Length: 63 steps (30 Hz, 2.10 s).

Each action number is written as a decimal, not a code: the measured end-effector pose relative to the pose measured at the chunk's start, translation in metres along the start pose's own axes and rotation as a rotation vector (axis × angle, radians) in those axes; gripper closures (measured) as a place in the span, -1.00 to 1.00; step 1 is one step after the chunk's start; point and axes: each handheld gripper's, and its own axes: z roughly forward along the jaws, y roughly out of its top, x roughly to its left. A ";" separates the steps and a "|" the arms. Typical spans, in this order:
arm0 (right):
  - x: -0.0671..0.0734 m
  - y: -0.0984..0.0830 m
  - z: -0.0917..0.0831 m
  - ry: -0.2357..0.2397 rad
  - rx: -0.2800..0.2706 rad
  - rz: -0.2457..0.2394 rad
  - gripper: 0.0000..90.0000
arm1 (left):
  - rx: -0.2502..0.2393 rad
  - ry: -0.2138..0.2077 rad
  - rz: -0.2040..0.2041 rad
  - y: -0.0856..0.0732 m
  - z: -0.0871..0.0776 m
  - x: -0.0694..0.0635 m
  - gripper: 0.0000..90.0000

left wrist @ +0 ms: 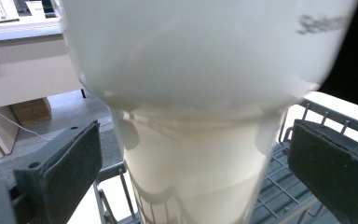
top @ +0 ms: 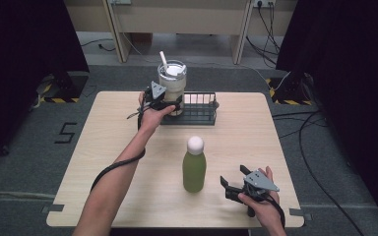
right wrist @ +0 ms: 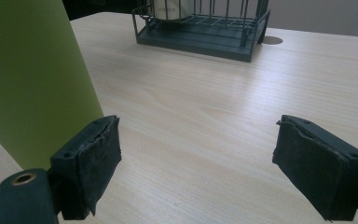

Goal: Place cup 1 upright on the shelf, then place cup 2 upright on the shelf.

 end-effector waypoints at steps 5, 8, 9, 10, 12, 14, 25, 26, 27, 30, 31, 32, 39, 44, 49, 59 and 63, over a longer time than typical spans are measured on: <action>0.000 0.000 0.000 -0.002 -0.001 -0.002 -0.67 | 0.000 0.002 0.004 -0.001 -0.006 0.001 -0.96; 0.000 0.000 0.000 -0.002 -0.001 -0.002 -0.67 | -0.003 0.001 0.008 -0.001 -0.009 0.000 -0.96; 0.000 0.000 0.000 0.000 0.000 -0.004 -0.67 | -0.006 0.001 0.007 -0.002 -0.011 0.001 -0.96; 0.000 0.000 0.000 0.000 0.000 -0.004 -0.67 | -0.005 0.004 0.009 -0.002 -0.013 0.001 -0.96; 0.001 0.000 0.000 -0.001 -0.002 -0.009 -0.67 | -0.003 0.005 0.012 -0.003 -0.017 0.002 -0.96; 0.002 0.001 -0.001 0.000 -0.005 -0.009 -0.67 | -0.004 0.000 0.025 -0.004 -0.023 0.002 -0.96; 0.004 0.003 -0.002 0.001 -0.009 -0.015 -0.67 | -0.009 0.002 0.040 -0.008 -0.047 0.003 -0.97; 0.004 0.003 -0.002 0.002 -0.009 -0.015 -0.67 | -0.008 0.004 0.039 -0.009 -0.049 0.004 -0.97; 0.005 0.003 -0.002 0.002 -0.009 -0.013 -0.67 | -0.006 0.003 0.040 -0.011 -0.052 0.004 -0.97; 0.005 0.004 -0.002 0.003 -0.013 -0.012 -0.67 | -0.009 0.002 0.045 -0.013 -0.060 0.003 -0.97; 0.005 0.004 -0.002 0.002 -0.014 -0.010 -0.67 | -0.013 0.002 0.043 -0.014 -0.063 0.002 -0.97; 0.005 0.004 -0.002 0.002 -0.015 -0.008 -0.67 | -0.013 0.002 0.043 -0.014 -0.063 0.002 -0.97; 0.003 0.006 -0.006 -0.003 -0.024 -0.008 -0.67 | -0.023 -0.009 0.048 -0.016 -0.082 0.001 -0.97; 0.001 0.006 -0.008 -0.008 -0.029 -0.003 -0.67 | -0.030 0.001 0.046 -0.020 -0.096 0.003 -0.97; 0.001 0.009 -0.009 -0.016 -0.037 -0.003 -0.67 | -0.032 0.007 0.056 -0.022 -0.106 0.006 -0.97; 0.006 0.011 -0.013 0.008 -0.048 -0.017 -0.67 | -0.026 0.015 0.065 -0.028 -0.117 0.010 -0.97; 0.007 0.013 -0.016 0.054 -0.064 -0.040 -0.69 | -0.024 0.018 0.068 -0.031 -0.119 0.011 -0.97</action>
